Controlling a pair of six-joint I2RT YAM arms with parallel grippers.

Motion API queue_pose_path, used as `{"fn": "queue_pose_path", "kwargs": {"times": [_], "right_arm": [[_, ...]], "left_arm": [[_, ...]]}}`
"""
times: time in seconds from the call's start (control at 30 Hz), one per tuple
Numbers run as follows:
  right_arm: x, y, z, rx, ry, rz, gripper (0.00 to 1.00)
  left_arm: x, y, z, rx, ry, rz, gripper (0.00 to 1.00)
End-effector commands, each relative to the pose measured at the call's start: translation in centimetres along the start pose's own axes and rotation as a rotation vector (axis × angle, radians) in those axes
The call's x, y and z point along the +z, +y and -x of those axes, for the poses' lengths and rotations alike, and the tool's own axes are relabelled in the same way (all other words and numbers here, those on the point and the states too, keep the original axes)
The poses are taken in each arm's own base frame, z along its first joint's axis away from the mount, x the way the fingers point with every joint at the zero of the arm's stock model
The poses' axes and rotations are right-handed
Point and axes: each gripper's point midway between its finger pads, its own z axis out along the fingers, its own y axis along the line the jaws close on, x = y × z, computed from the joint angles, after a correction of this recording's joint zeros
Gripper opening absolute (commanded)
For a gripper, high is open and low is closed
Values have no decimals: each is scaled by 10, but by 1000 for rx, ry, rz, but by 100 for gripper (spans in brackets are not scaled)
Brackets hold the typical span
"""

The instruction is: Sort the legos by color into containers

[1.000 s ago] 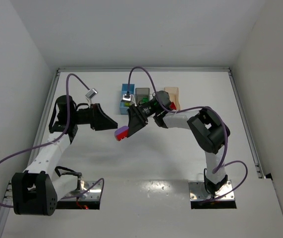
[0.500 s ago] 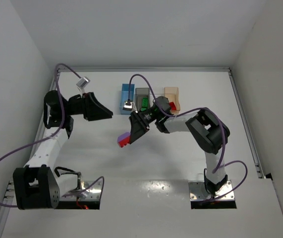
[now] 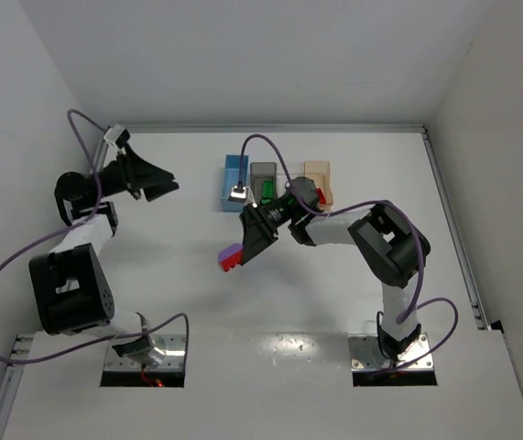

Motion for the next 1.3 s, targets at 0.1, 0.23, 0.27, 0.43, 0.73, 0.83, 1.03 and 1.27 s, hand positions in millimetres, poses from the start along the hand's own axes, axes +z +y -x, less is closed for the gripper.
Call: {"fn": "queue_pose_path", "kwargs": {"times": [0.1, 0.23, 0.27, 0.43, 0.73, 0.83, 1.03, 1.27], "right_arm": [[-2, 16, -12, -257, 103, 8, 1], [-2, 21, -14, -265, 103, 8, 1], [-2, 21, -14, -265, 103, 8, 1], [1, 19, -14, -263, 111, 13, 1], [7, 20, -14, -263, 129, 23, 1], [11, 19, -14, -256, 138, 28, 1], [11, 23, -15, -246, 138, 28, 1], [11, 26, -15, -236, 138, 29, 1]], "left_arm": [[17, -9, -101, 337, 272, -33, 64], [6, -24, -87, 445, 206, -4, 64], [2, -31, -80, 451, 173, 7, 64], [-27, -54, -38, 495, -11, 84, 66], [-61, -75, -5, 476, -133, 214, 92], [-62, -78, 2, 496, -131, 215, 99], [-66, -69, 13, 390, -139, 206, 99], [-42, -89, -12, 406, -118, 100, 99]]}}
